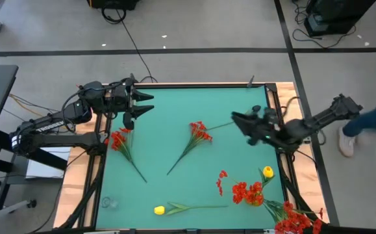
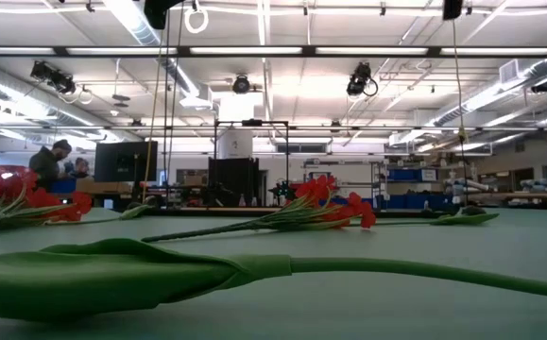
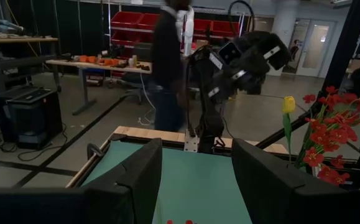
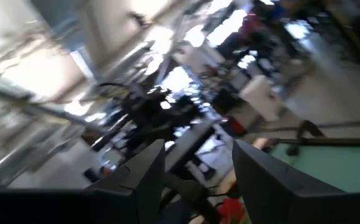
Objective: Sort flowers into vase by color
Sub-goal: Put the yellow flower into the yellow flower vase
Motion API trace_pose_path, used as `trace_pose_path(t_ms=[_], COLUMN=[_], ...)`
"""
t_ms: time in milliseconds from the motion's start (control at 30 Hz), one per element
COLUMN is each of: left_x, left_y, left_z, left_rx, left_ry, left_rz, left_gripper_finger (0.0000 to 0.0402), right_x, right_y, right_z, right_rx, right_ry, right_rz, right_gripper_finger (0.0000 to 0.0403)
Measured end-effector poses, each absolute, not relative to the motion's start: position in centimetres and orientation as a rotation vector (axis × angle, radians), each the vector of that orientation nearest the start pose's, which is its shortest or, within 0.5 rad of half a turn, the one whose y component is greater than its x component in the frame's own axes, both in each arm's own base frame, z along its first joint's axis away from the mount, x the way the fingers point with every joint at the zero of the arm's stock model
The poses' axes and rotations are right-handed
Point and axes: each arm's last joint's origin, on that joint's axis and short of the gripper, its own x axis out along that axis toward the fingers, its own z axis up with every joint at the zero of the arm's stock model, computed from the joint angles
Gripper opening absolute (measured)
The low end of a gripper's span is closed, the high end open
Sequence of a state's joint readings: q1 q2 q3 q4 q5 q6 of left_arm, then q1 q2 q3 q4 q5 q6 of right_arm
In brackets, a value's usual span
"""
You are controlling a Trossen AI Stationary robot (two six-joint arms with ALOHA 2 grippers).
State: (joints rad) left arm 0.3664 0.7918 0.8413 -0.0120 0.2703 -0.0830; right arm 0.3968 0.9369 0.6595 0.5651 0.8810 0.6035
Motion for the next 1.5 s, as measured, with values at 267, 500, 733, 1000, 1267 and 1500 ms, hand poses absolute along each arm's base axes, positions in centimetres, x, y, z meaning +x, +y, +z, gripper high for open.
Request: trace_pose_path(t_ms=[267,500,733,1000,1267,1500], left_x=[16.3,16.3,16.3,16.3,16.1,16.0], left_y=[5.4,5.4,5.4,5.6,5.5,5.5], left_z=[36.7,36.6,35.8,32.4,31.5,31.3], left_rx=[-0.096,-0.267,-0.336,-0.447,-0.463,-0.463], left_ry=[-0.042,-0.038,0.046,0.358,0.457,0.476], left_rz=[0.093,0.091,0.105,0.217,0.23,0.231], left_gripper_finger=[0.0199,0.0199,0.0199,0.0199,0.0199,0.0199], right_x=[24.6,29.9,34.0,37.4,38.6,38.6], right_y=[4.1,2.9,1.3,0.4,0.7,0.6], right_z=[29.7,27.2,24.9,19.7,16.7,17.0], right_rx=[0.891,0.918,1.052,1.342,1.464,1.477], right_ry=[-0.179,0.25,0.533,0.783,0.889,0.846], right_rz=[-0.595,-0.5,-0.624,-0.709,-0.675,-0.702], right_gripper_finger=[0.0188,0.0183,0.0183,0.0183,0.0183,0.0183])
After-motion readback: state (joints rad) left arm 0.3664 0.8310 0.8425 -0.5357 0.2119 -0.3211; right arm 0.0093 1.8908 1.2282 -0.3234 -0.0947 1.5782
